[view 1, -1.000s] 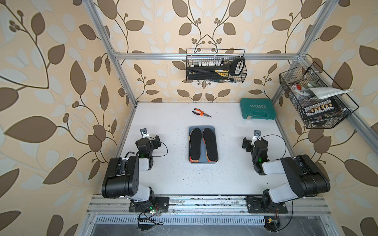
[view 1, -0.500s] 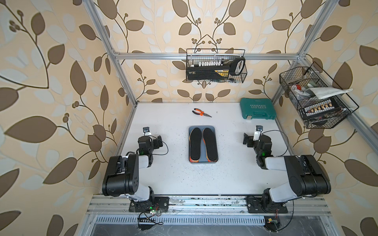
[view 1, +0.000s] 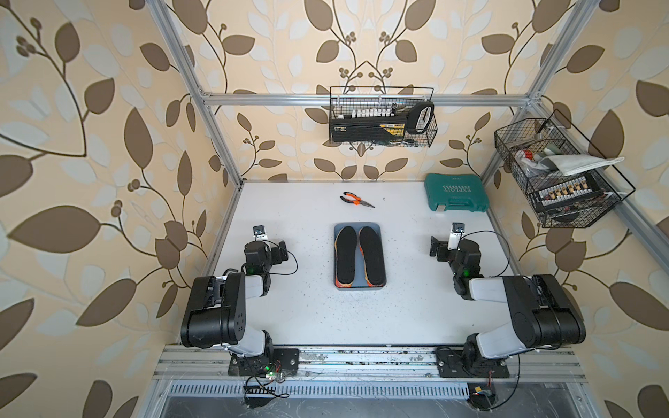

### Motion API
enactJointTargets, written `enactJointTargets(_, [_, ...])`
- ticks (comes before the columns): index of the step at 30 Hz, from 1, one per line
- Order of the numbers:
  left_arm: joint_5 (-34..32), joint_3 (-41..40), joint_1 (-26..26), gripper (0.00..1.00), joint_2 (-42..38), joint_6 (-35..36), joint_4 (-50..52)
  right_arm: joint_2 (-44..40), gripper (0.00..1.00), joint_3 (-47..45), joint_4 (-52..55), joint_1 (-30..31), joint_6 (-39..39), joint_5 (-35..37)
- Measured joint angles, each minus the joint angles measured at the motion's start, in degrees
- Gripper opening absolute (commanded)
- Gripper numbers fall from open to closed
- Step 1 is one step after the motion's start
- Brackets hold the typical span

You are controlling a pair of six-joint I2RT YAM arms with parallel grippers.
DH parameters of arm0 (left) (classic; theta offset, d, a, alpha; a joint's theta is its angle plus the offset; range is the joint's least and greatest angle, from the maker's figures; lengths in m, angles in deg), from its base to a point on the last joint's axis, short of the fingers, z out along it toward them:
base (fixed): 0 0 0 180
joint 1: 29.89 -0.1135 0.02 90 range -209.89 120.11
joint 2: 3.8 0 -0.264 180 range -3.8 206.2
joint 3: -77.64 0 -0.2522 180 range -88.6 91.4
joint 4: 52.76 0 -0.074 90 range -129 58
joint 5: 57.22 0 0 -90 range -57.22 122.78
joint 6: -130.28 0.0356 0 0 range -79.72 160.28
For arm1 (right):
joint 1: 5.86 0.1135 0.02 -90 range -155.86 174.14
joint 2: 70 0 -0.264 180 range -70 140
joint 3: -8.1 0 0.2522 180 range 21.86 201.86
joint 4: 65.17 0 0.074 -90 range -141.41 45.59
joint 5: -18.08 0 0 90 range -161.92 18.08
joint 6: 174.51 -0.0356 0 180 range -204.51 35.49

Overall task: Put the insoles into the storage box
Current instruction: Reset both arms

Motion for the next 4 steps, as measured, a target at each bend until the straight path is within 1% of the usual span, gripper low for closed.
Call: enactJointTargets(4, [0.04,0.02,0.0,0.99,0.13,-0.02,0.04,0.0,0.99,0.0,0.02,0.0,0.0,0.0])
